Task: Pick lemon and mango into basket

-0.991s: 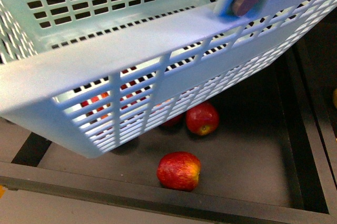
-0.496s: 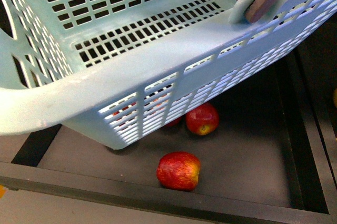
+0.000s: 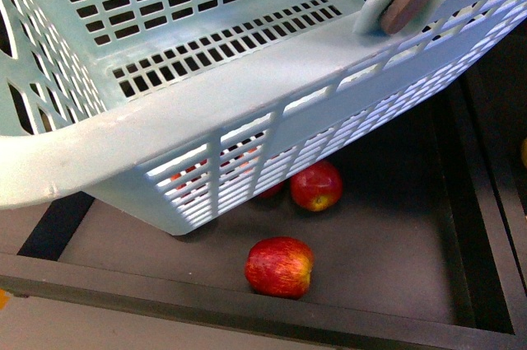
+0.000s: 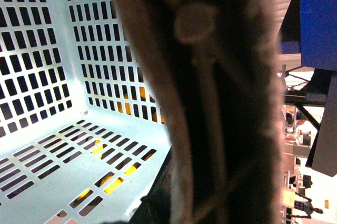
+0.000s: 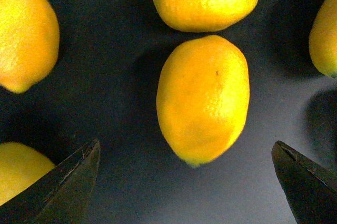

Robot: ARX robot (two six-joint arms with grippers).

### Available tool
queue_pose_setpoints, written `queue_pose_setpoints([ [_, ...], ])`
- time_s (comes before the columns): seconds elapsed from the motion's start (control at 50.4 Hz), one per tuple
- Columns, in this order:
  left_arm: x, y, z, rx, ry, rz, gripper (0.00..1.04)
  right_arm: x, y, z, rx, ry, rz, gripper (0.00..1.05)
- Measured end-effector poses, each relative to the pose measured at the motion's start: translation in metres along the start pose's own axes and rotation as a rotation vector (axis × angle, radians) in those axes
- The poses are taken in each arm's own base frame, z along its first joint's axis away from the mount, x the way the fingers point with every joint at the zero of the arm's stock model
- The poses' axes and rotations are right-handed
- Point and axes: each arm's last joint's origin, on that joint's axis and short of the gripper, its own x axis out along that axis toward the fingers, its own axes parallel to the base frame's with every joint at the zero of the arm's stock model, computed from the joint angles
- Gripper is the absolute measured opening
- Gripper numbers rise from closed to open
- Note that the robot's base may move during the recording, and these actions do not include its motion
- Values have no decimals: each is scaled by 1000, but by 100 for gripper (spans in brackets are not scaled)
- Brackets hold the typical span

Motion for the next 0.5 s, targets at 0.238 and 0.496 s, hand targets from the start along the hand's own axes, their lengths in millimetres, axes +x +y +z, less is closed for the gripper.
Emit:
queue_pose_setpoints([
  [0.238,0,0,0,0,0,0,5,24,8,11,57,-7,3,96],
  [0.496,0,0,0,0,-2,1,5,42,20,24,75,-34,-14,96],
])
